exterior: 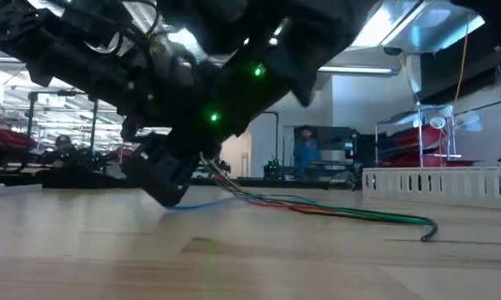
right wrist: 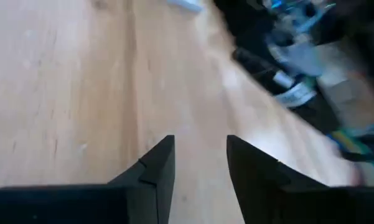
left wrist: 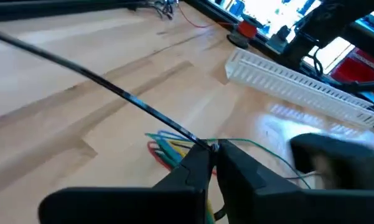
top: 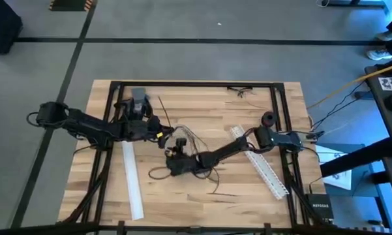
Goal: Ziptie cables
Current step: Wrap the cables together using the black zip tie
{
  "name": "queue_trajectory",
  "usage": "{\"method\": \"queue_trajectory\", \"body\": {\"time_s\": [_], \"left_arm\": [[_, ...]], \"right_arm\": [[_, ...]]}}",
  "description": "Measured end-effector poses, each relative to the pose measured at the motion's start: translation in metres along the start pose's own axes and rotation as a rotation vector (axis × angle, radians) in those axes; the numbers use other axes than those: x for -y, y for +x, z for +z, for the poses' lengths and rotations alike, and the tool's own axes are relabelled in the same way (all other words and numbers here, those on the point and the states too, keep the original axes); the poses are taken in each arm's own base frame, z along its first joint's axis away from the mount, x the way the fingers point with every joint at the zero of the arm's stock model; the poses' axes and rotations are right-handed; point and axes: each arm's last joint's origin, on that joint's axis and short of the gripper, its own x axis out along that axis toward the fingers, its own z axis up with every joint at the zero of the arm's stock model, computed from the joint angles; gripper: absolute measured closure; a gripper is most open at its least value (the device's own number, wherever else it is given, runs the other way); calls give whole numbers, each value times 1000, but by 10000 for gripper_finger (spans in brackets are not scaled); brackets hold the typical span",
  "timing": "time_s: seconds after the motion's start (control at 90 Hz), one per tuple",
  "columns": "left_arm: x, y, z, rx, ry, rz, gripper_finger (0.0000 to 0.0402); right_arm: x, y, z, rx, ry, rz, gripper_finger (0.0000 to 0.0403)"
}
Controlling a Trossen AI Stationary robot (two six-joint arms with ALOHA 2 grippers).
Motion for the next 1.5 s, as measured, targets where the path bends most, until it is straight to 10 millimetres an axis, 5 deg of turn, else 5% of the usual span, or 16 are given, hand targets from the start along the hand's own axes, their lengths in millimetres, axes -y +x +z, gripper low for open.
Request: {"method": "queue_trajectory", "body": {"time_s": [0.233, 0.9, 1.067, 1.5], "left_arm": [[0, 0, 0, 2, -38, -1, 382], [1, 0, 0, 3, -56, -11, 382], [1, 0, -1, -14, -21, -18, 382], [0, 0, 1, 4, 51, -12, 382]], "right_arm": [[-9, -25, 11, -6, -134, -238, 267], [39, 27, 4, -7, -287, -164, 284], [24, 14, 9, 31, -309, -118, 386], [-31, -44, 24, 178, -284, 37, 393]]}}
